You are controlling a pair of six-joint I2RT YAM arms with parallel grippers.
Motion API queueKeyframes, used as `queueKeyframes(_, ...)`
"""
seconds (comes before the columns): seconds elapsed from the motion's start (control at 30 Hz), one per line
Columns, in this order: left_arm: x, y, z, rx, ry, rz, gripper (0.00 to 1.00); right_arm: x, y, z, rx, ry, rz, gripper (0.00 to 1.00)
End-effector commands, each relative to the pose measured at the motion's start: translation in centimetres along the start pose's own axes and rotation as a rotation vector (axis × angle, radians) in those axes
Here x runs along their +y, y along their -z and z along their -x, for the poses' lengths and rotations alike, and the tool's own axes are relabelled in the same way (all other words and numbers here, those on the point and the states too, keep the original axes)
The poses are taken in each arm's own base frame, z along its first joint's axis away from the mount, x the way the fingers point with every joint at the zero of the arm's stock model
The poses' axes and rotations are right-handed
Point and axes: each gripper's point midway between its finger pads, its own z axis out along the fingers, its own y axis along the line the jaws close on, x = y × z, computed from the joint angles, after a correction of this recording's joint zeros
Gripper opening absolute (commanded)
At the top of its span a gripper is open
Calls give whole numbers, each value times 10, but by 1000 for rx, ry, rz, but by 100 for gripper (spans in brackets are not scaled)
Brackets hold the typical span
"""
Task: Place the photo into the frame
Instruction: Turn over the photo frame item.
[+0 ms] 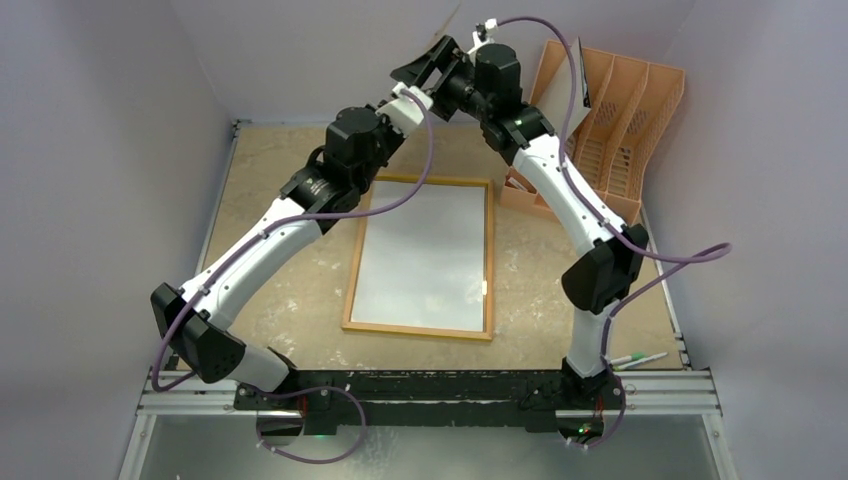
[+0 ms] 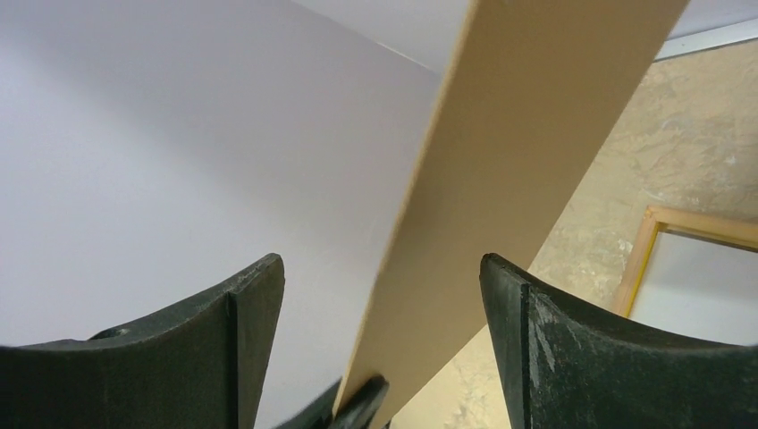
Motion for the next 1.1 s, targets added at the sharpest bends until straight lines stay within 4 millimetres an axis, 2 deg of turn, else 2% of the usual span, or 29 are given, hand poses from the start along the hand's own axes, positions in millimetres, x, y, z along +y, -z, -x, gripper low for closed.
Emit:
queueKeyframes(0.0, 2, 5, 41, -170, -46, -46, 0, -3, -9, 0, 38, -7, -31, 82)
queueKeyframes(0.03, -1, 4, 39, -166, -63, -62, 0, -12, -15, -4, 53, -6, -55, 81)
queueKeyframes(0.17, -4, 1, 29, -141, -114, -64, 0, -22, -18, -7, 71, -5, -89, 76)
queueKeyframes(0.27, -6, 1, 25, -139, -153, -64, 0, -31, -19, -11, 84, -11, -108, 69)
queueKeyframes(0.37, -13, 2, 19, -141, -210, -104, 0, -33, -20, -12, 93, -13, -104, 55)
queueKeyframes(0.57, -16, 5, 11, -129, -213, -117, 1, -29, -18, -3, 83, -17, -67, 12)
queueKeyframes(0.63, -17, 6, 10, -126, -188, -121, 9, -27, -17, 1, 81, -26, -47, 0)
queueKeyframes(0.67, -19, 6, 9, -121, -174, -130, 14, -25, -17, 4, 78, -27, -35, 0)
queueKeyframes(0.83, -36, 14, 7, -103, -53, -218, 64, -21, -16, 20, 49, -18, 6, 0)
queueKeyframes(0.87, -41, 16, 7, -99, -19, -243, 70, -20, -15, 24, 41, -15, 16, 0)
queueKeyframes(0.97, -60, 26, 14, -95, 102, -353, 81, -16, -11, 31, 43, -3, 64, 0)
queueKeyframes(1.07, -72, 37, 40, -113, 260, -457, 85, -12, -6, 35, 57, 23, 94, 0)
